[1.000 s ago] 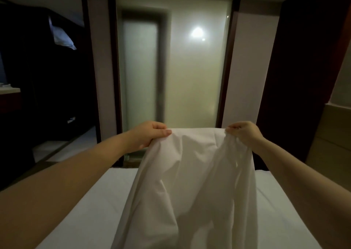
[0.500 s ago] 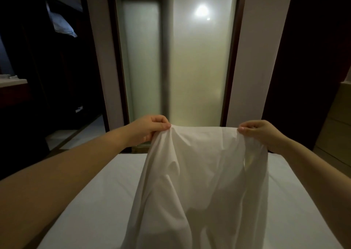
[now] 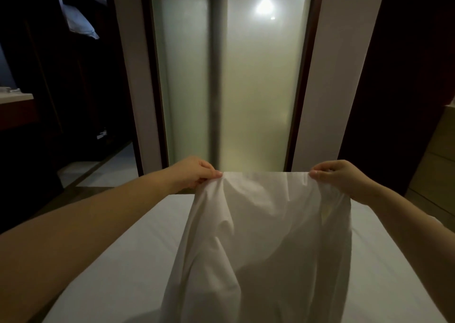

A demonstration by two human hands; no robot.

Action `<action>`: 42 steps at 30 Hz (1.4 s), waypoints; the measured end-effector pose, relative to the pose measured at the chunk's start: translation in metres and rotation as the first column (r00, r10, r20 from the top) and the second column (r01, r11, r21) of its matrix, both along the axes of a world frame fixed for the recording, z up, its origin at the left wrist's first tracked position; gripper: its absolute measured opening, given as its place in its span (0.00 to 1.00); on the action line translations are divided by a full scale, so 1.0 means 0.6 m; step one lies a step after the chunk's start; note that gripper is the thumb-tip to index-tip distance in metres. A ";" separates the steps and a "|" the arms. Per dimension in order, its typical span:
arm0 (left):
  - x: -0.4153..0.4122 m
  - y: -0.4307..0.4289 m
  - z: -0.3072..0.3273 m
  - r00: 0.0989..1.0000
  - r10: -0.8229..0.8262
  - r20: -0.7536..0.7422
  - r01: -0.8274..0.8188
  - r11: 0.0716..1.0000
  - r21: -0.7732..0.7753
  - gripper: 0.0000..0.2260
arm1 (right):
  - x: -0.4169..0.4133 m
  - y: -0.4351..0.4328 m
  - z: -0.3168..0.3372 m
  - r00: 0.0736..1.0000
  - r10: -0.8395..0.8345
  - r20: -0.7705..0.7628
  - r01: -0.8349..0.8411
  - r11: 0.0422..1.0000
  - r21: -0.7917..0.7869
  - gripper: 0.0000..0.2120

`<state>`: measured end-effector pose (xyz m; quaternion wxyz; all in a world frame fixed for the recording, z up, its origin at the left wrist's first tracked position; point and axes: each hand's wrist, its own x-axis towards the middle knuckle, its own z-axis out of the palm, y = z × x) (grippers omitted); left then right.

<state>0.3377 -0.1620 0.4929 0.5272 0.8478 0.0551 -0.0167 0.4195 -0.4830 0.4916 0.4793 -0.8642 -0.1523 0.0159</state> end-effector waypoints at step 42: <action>-0.029 -0.043 0.103 0.893 -0.428 0.141 0.445 0.886 -0.133 0.10 | 0.064 0.099 0.127 0.836 -0.331 0.437 0.148 0.904 0.402 0.04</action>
